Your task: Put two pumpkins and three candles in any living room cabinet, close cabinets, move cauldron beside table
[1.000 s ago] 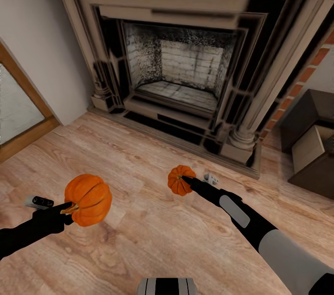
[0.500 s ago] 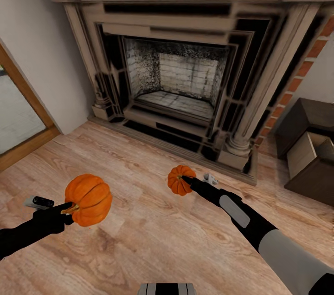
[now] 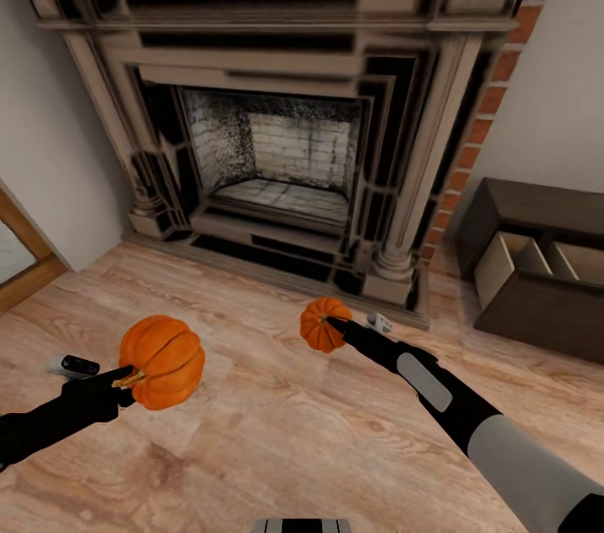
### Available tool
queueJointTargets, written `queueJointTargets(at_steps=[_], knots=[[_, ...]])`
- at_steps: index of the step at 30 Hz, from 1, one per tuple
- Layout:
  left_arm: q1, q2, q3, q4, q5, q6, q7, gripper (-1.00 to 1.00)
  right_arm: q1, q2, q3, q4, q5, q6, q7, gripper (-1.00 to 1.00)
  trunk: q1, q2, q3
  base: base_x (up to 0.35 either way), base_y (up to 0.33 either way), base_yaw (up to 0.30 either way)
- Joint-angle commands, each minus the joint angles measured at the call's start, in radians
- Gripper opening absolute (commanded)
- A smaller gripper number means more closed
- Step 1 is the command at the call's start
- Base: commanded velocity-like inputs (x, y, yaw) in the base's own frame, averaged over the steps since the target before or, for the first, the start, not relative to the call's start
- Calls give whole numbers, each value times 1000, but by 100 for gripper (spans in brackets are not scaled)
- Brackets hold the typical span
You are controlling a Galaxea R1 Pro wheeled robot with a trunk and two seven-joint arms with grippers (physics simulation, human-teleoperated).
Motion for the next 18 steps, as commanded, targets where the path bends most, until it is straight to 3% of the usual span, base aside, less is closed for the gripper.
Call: queueJointTargets(at_steps=[1,9,18], knots=[[0,0,0,-1,7,9,1,-100,-2,-1,3,0,-8,1,-1,-100,0,0,0,0,0,-271],[0,0,1,-1,4,9,1,-100,-1,-1,3,-1,-9,1,1,-100,0,0,6,-42,-19,-271],[0,0,0,-2,1,9,1,-100,-1,-1,3,-1,-10,1,4,-100,0,0,13,-154,-224,-271]])
